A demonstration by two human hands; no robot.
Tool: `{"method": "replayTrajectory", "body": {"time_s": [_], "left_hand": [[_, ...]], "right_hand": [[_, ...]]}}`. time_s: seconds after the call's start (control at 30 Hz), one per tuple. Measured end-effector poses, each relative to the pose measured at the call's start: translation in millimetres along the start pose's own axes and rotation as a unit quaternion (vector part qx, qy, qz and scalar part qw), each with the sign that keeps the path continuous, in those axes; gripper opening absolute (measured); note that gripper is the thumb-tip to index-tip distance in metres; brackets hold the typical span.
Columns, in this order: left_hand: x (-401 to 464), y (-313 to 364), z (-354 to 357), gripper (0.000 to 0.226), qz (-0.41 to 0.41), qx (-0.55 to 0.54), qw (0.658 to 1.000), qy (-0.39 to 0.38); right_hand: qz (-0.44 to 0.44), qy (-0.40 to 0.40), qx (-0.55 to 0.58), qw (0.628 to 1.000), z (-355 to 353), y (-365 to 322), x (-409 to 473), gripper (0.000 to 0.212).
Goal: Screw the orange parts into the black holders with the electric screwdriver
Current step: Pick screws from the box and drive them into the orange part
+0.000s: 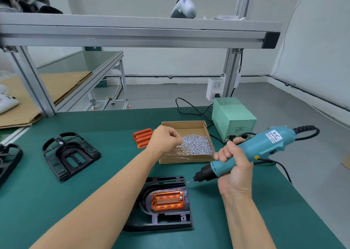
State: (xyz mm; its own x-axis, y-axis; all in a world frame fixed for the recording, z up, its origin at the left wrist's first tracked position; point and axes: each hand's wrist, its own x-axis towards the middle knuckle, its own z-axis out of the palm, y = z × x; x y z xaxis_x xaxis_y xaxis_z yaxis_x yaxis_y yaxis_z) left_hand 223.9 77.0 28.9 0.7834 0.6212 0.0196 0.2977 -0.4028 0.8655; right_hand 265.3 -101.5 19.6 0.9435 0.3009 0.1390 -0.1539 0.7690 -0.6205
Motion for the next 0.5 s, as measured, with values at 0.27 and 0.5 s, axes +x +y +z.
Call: {"method": "replayTrajectory", "body": {"time_s": [0.27, 0.5], "left_hand": [[-2, -2, -5, 0.011, -0.017, -0.122, 0.992, 0.021], [-28, -3, -14, 0.013, 0.009, -0.229, 0.973, 0.023]], "right_hand": [[0.0, -0.004, -0.008, 1.0, 0, 0, -1, 0.023], [0.005, -0.007, 0.011, 1.0, 2, -3, -2, 0.021]]}}
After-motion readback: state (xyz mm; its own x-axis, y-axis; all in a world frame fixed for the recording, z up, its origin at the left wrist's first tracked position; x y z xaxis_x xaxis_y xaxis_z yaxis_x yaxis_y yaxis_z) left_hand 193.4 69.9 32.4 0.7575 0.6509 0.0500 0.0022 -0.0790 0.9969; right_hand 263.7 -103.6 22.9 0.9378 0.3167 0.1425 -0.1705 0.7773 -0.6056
